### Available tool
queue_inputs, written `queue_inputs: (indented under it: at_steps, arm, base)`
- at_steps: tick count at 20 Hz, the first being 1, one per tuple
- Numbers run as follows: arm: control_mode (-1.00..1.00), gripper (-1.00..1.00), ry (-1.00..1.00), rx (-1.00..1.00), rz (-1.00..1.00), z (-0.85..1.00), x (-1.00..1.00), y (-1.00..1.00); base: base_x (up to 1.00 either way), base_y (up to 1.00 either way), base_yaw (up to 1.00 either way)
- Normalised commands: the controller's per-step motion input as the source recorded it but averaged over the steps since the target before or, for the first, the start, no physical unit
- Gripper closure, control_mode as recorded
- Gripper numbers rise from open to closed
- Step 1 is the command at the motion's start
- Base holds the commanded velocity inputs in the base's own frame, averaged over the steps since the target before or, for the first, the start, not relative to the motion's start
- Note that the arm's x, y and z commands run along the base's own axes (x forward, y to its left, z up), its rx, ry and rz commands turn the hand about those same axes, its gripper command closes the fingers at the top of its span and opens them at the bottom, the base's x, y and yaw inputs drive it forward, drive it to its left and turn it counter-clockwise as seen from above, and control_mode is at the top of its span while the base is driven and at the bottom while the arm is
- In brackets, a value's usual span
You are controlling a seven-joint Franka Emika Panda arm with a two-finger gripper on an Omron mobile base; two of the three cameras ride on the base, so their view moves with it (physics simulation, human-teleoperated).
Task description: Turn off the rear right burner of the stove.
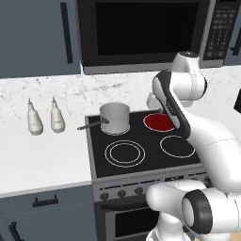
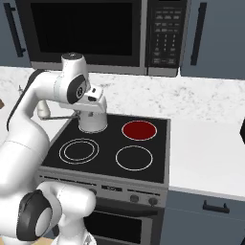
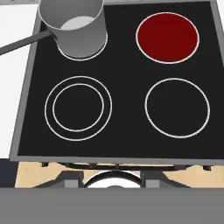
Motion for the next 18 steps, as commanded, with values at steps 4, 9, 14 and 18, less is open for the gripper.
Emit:
queue_inputs:
  at_steps: [4, 9, 14, 18]
  arm:
    - [-1.00, -1.00, -0.06, 0.00, 0.00, 0.00, -0.18, 0.00]
    - [-1.00, -1.00, 0.00, 0.00, 0.00, 0.00, -0.02, 0.00]
    - [1.00, -1.00, 0.00, 0.00, 0.00, 0.00, 0.00, 0.00]
    - [1.00, -1.00, 0.00, 0.00, 0.00, 0.00, 0.00, 0.00]
  base:
    - [0.00, 0.00, 0.00]
    - [0.00, 0.00, 0.00]
    - [0.00, -0.01, 0.00]
    - [0.00, -0.44, 0.00]
